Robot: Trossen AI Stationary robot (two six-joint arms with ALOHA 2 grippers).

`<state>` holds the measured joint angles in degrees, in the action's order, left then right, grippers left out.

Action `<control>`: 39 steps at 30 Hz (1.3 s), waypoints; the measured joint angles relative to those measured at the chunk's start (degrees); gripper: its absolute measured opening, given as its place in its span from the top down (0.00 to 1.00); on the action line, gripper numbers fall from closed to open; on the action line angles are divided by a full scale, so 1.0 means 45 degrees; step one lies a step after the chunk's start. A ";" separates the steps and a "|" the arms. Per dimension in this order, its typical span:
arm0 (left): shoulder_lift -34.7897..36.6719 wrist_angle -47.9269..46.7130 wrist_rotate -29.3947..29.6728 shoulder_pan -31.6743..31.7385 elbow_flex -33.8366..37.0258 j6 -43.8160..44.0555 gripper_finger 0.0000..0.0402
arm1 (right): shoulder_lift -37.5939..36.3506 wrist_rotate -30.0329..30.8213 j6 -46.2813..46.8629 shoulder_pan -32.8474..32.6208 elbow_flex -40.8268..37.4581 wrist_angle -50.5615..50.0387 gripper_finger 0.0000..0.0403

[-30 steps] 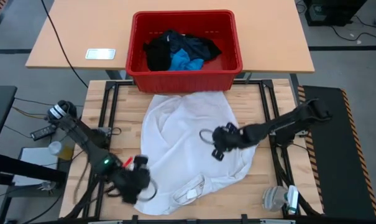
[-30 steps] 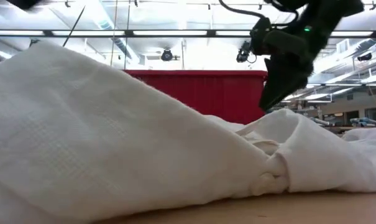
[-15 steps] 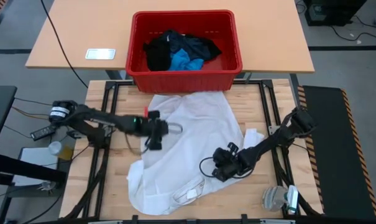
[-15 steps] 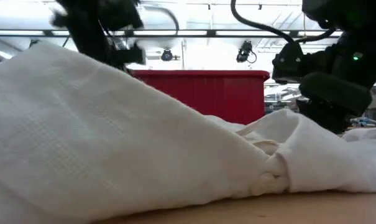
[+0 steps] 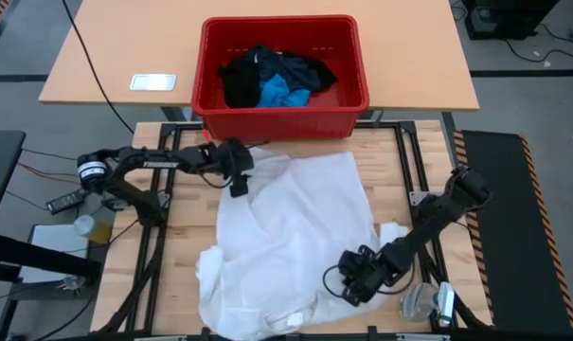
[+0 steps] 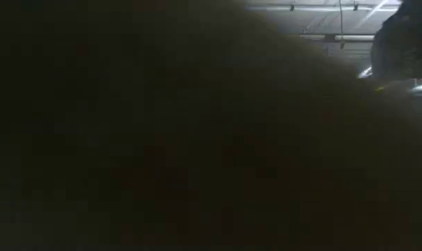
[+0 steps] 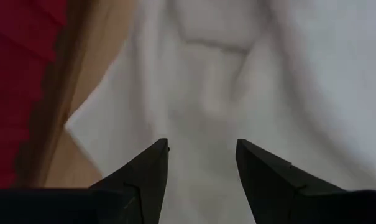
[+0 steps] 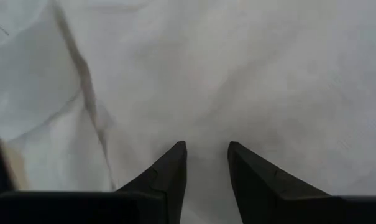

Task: Fold laundry
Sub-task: Fold the white polo

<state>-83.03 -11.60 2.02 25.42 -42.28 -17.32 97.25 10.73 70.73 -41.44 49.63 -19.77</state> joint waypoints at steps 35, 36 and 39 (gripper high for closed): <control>0.3700 -0.1182 -0.0929 -0.0096 0.0023 0.0348 0.52 | -0.2286 0.4426 0.0460 -0.1612 0.0015 -0.2956 0.68; 0.4018 -0.1179 -0.1663 -0.0606 0.0019 0.0450 0.52 | -0.2277 0.4468 -0.0269 -0.1656 0.0015 -0.2682 0.68; 0.4419 -0.1306 -0.2276 -0.2661 0.0015 0.0949 0.52 | -0.2270 0.4718 -0.1729 -0.1684 0.0023 -0.2323 0.68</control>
<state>-63.14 -17.47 -8.22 13.45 -42.22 -13.05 87.04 31.96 62.95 -49.02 49.73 -30.22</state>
